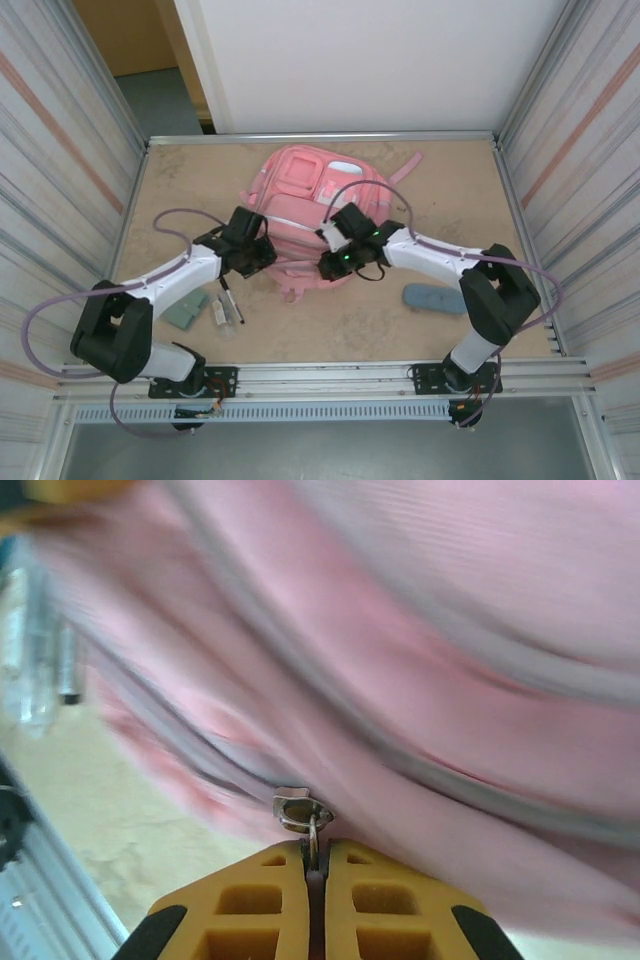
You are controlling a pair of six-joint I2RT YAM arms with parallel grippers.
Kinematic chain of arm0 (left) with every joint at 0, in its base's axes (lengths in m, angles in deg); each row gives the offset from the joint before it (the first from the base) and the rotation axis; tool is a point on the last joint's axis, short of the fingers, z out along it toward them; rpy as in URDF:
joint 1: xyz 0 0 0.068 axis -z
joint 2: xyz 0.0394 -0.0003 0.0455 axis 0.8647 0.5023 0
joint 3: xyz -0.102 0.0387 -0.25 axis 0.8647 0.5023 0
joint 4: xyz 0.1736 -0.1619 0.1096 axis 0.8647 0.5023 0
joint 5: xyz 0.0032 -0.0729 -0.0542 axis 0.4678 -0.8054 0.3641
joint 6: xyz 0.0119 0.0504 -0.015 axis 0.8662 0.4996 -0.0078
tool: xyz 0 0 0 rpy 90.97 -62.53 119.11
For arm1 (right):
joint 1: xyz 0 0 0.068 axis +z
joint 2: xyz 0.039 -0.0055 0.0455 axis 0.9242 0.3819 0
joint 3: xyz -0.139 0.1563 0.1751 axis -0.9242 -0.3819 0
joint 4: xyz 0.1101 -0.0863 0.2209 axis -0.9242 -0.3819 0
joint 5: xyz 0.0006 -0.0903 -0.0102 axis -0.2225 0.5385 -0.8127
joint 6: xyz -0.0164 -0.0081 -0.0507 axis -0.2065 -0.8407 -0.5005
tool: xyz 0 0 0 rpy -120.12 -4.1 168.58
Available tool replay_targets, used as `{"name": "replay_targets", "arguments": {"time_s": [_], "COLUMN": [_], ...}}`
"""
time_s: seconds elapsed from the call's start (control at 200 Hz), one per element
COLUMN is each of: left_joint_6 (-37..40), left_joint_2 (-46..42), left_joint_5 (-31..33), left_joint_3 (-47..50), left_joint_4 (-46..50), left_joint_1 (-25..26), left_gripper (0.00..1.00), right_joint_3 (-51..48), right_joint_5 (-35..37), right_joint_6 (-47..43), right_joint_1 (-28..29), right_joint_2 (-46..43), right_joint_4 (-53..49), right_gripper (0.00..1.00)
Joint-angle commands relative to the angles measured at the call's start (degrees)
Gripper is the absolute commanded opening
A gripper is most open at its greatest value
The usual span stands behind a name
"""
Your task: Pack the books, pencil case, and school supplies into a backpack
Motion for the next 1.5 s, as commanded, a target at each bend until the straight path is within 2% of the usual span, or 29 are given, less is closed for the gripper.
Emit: {"name": "replay_targets", "arguments": {"time_s": [0.0,0.085,0.185,0.346,0.501,0.571,0.586,0.631,0.661,0.727,0.847,0.932,0.972,0.992,1.032,1.102,1.263,1.493], "left_joint_6": [8.7,10.7,14.4,16.8,19.2,20.3,20.5,21.4,22.5,25.5,35.4,42.8,45.9,47.2,49.4,50.5,51.0,48.0], "left_joint_2": [-3.3,-3.0,-0.9,1.1,-0.3,-1.8,-2.2,-3.4,-4.5,-6.5,-7.3,-3.9,-1.2,0.3,3.8,10.0,23.8,35.7], "left_joint_5": [-3.5,-9.3,-11.8,-16.2,-17.9,-20.6,-21.2,-22.5,-22.6,-19.9,-10.1,0.0,4.4,5.9,8.4,11.0,11.4,16.2], "left_joint_3": [-1.3,-1.0,-1.9,-1.3,-0.5,0.1,0.1,0.1,-0.4,-3.1,-10.4,-15.8,-19.0,-20.6,-23.6,-28.8,-38.0,-45.3], "left_joint_4": [-0.4,-1.9,-1.0,-0.6,0.4,0.2,0.2,0.3,1.0,4.9,11.6,12.7,13.5,13.9,14.7,15.8,17.9,22.8], "left_joint_1": [-5.8,-9.2,-9.9,-10.0,-9.9,-9.9,-9.7,-8.9,-7.9,-4.7,4.4,12.3,15.5,16.8,18.8,19.8,21.3,22.7], "left_gripper": [0.0,0.0,0.0,0.0,0.0,0.0,0.03,0.29,0.37,0.43,0.5,0.54,0.55,0.56,0.57,0.57,0.57,0.58], "right_joint_3": [-1.9,-1.6,-0.3,4.4,6.2,6.0,5.9,5.5,4.8,2.7,-1.2,-3.6,-5.1,-5.7,-6.9,-7.9,-9.9,-11.5], "right_joint_5": [7.6,13.0,21.0,25.4,22.3,19.8,19.1,18.5,18.6,20.0,21.1,22.9,24.3,25.1,26.4,26.9,26.0,20.2], "right_joint_6": [-4.0,-4.2,-1.6,-0.4,-2.0,-2.7,-2.9,-3.1,-2.9,-1.9,1.6,4.4,5.8,6.3,7.2,7.8,10.2,11.3], "right_joint_1": [-5.8,-9.6,-14.4,-20.6,-23.6,-23.9,-23.9,-23.9,-23.9,-23.9,-24.1,-24.1,-24.1,-24.1,-24.2,-24.6,-26.3,-27.3], "right_joint_2": [-2.8,-1.2,2.6,8.9,10.6,9.1,8.6,6.7,5.1,1.2,-5.9,-10.6,-12.8,-13.9,-15.7,-17.9,-20.2,-19.5], "right_joint_4": [-11.8,-11.7,-9.6,-6.8,-3.1,-2.5,-2.5,-2.4,-2.4,-2.1,-0.3,1.5,2.7,3.3,4.4,5.4,6.5,8.9], "right_gripper": [0.04,0.05,0.05,0.11,0.16,0.26,0.28,0.33,0.36,0.4,0.43,0.46,0.51,0.58,0.59,0.6,0.61,0.61]}}
